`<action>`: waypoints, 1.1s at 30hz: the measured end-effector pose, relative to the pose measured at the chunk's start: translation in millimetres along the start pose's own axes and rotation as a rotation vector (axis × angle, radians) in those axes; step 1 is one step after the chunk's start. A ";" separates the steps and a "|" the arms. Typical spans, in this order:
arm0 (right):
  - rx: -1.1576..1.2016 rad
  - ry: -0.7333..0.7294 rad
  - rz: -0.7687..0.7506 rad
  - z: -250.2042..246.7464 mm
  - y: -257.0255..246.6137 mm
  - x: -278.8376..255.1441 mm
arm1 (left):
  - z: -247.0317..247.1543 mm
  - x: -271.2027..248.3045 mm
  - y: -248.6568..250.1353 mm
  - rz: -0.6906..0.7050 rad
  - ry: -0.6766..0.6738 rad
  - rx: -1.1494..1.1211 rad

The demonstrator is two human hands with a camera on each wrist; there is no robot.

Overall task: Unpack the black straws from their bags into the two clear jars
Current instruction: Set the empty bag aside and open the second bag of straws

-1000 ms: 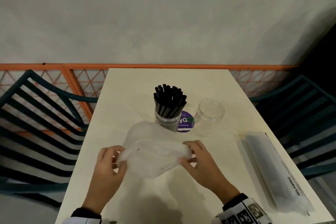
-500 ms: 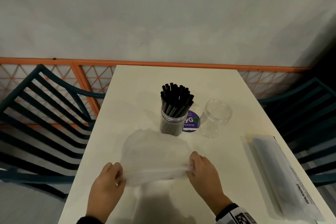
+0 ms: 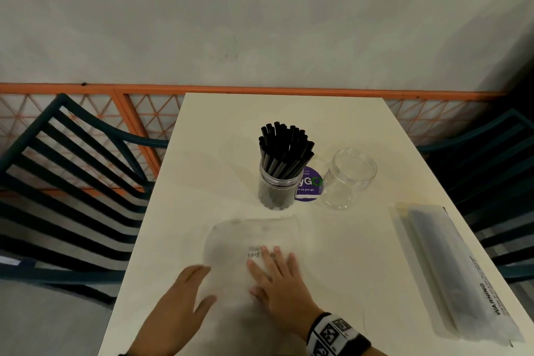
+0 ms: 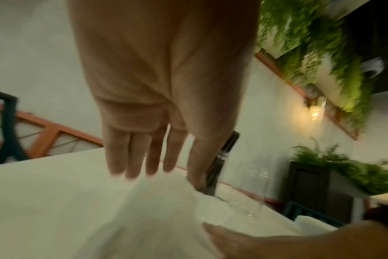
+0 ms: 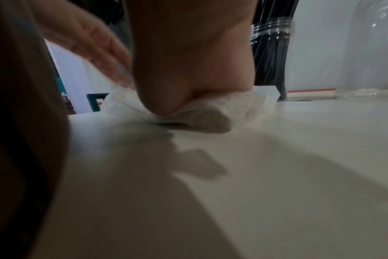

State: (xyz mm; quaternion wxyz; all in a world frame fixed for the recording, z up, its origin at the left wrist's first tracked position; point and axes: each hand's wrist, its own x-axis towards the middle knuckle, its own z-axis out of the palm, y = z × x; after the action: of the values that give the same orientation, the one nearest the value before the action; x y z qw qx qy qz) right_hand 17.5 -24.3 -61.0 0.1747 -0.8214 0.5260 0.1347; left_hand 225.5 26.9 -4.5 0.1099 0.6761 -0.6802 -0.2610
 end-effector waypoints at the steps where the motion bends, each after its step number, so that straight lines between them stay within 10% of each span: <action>1: -0.002 0.008 0.005 0.9 -1.6 1.1 | 0.5 3.5 11.5 0.076 0.093 0.059; 13: 0.030 0.001 -0.134 5.7 17.1 -7.0 | 55.0 37.3 -12.4 0.052 -0.392 0.361; 16: 0.406 0.097 -0.260 -17.7 37.3 -17.4 | 45.1 37.6 -3.3 -0.021 -0.371 0.436; 21: 0.573 0.657 0.151 -37.3 136.9 -52.5 | 16.4 26.9 31.1 0.058 -0.133 0.208; 25: 0.472 0.812 0.619 -50.3 226.4 -96.0 | 12.4 23.4 80.4 0.111 0.062 0.054; 29: 0.664 0.623 0.945 -43.0 278.3 -131.9 | 29.3 32.3 123.3 0.094 0.059 -0.162; 33: 0.918 0.332 0.952 -46.4 300.2 -142.8 | 54.4 45.0 159.5 0.087 -0.016 -0.280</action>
State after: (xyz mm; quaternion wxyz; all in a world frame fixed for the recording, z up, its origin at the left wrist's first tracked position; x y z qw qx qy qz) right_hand -312.9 -43.3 -4.8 0.3441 -0.3529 0.8538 -0.1676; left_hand 57.8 -13.9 21.1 0.2090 0.6219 -0.6667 -0.3537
